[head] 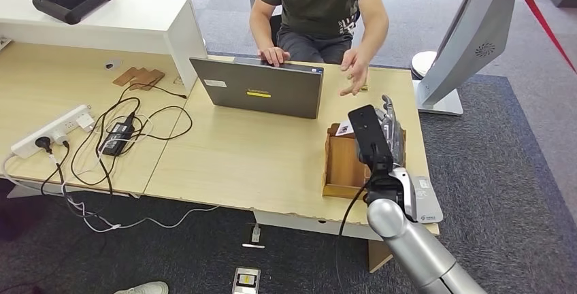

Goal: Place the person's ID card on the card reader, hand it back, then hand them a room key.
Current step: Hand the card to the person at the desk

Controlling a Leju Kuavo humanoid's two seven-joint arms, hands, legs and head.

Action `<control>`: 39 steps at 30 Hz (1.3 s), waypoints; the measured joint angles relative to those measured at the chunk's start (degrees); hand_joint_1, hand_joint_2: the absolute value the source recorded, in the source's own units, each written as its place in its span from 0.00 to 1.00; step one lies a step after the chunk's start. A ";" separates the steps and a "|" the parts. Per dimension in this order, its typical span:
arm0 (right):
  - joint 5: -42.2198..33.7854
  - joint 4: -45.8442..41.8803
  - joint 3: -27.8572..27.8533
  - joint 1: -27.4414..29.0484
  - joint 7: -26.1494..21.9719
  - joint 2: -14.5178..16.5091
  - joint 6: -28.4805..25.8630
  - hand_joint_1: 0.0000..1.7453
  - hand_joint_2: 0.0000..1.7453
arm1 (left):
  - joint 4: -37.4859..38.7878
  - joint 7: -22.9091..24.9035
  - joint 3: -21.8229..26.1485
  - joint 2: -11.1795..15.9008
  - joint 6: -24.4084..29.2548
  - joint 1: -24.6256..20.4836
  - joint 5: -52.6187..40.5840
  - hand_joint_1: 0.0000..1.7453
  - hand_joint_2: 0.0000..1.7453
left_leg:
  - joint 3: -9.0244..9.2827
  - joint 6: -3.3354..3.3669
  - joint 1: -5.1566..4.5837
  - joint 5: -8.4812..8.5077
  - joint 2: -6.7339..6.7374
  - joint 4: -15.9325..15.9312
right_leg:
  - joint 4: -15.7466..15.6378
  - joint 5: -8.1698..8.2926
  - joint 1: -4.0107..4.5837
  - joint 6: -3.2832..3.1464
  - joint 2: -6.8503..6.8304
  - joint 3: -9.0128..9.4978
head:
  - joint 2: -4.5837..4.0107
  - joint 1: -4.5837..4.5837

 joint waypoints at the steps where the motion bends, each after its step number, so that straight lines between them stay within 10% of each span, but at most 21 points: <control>1: 0.67 0.27 0.10 -0.11 0.00 -0.01 -0.15 1.00 1.00 | 0.01 -0.01 0.00 0.00 0.00 -0.02 -0.07 0.00 1.00 | 0.00 0.00 0.00 0.00 0.00 0.00 | 0.00 0.00 0.00 0.00 0.00 0.00 | 0.00 -0.01; 14: 3.04 2.15 0.71 -0.38 0.54 -0.40 -0.26 1.00 1.00 | 0.16 0.32 0.00 0.00 -0.72 -0.45 -1.04 0.00 1.00 | 0.00 0.00 0.00 0.00 0.01 0.01 | 0.00 0.00 0.00 0.00 0.00 -0.03 | 0.00 -0.01; 19: 3.85 2.43 0.71 -0.34 0.85 -0.58 -0.19 0.00 1.00 | 0.27 0.33 0.00 0.00 -1.04 -0.66 -1.06 0.00 1.00 | 0.00 0.00 0.00 0.00 0.01 0.01 | 0.00 0.00 0.00 0.00 0.00 -0.03 | 0.00 0.00; 39: 47.39 -10.35 -0.91 10.03 8.03 -4.13 2.07 0.00 1.00 | 1.31 -2.60 0.14 0.49 0.50 0.99 0.11 0.00 1.00 | 0.00 0.03 0.01 -0.06 0.01 0.01 | -0.03 -0.03 0.01 0.00 0.01 -0.05 | 0.00 -0.01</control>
